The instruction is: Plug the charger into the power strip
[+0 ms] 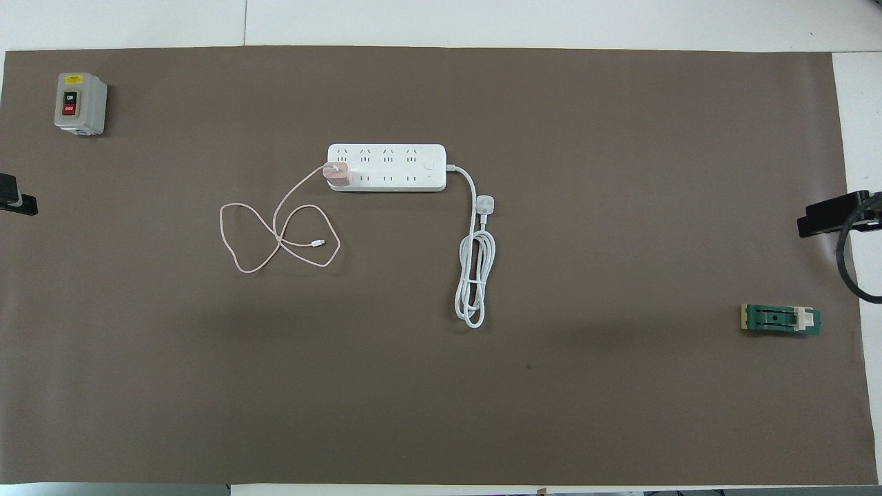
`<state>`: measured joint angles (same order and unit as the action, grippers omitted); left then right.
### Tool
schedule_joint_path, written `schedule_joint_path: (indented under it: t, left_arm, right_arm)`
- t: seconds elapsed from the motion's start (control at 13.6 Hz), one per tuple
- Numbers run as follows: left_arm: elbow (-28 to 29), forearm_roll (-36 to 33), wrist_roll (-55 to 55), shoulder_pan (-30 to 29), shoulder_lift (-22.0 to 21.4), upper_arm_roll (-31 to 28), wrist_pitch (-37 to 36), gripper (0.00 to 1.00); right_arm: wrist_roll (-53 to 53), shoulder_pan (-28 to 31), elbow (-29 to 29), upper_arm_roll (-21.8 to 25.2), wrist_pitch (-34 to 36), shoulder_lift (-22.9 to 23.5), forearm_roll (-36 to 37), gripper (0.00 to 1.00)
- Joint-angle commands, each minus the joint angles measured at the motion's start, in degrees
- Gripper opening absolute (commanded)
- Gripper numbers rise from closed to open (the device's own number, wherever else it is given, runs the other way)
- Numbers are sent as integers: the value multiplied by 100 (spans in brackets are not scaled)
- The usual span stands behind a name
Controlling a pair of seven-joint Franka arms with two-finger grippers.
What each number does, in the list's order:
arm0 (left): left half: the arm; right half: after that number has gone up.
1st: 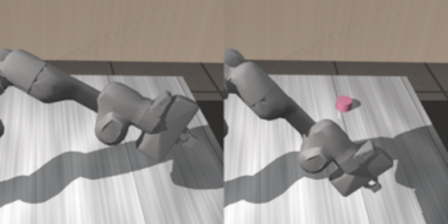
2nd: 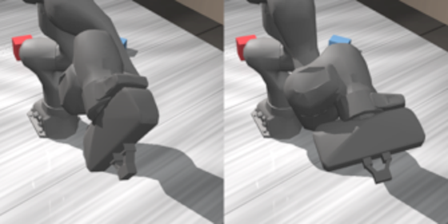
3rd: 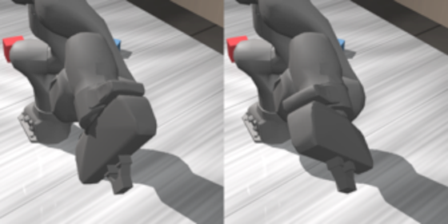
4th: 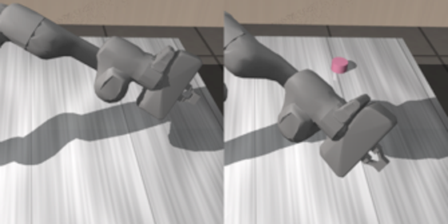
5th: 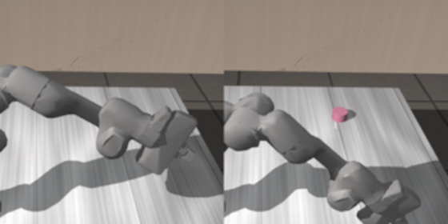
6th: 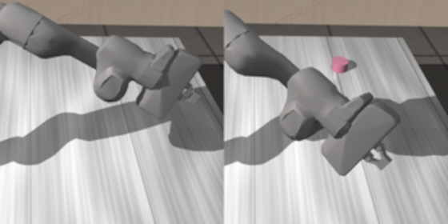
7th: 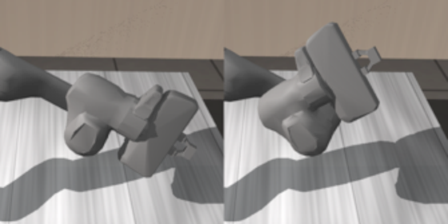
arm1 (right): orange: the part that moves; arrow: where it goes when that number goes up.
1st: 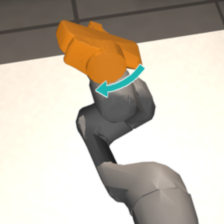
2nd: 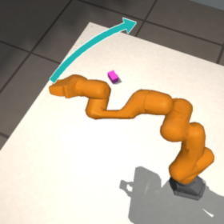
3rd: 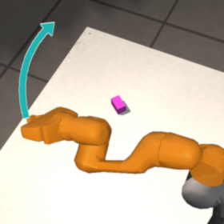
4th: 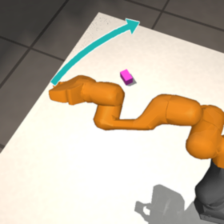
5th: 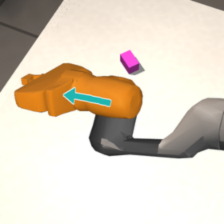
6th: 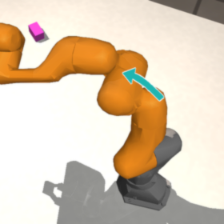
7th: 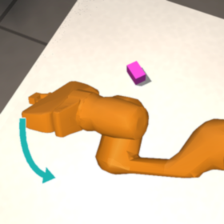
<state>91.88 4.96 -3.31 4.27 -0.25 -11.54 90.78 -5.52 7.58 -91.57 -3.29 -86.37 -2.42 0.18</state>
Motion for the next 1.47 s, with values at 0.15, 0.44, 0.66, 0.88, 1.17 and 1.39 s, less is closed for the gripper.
schedule_joint_path:
  t: [0.15, 0.44, 0.66, 0.88, 1.17, 1.39]
  left_arm:
    - [199, -13, 68, 65, -116, 11, 203, 100]
    - [102, -13, 68, 73, -63, 20, 142, 100]
    - [-91, -13, 59, 135, -1, 38, -25, 100]
    - [-353, -82, 59, 48, 69, -6, 27, 100]
    - [-1067, -443, -134, 100, 228, -6, -867, 100]
    - [-1067, -417, -134, 126, 192, 20, -913, 100]
  right_arm:
    - [43, 59, -63, -67, 76, -83, 44, 100]
    - [43, 51, -54, -67, 76, -83, 44, 100]
    - [34, 51, -54, -67, 76, -83, 44, 100]
    - [43, 51, -54, -67, 76, -83, 44, 100]
    - [43, 51, -54, -67, 76, -83, 44, 100]
    - [43, 42, -54, -67, 76, -83, 44, 100]
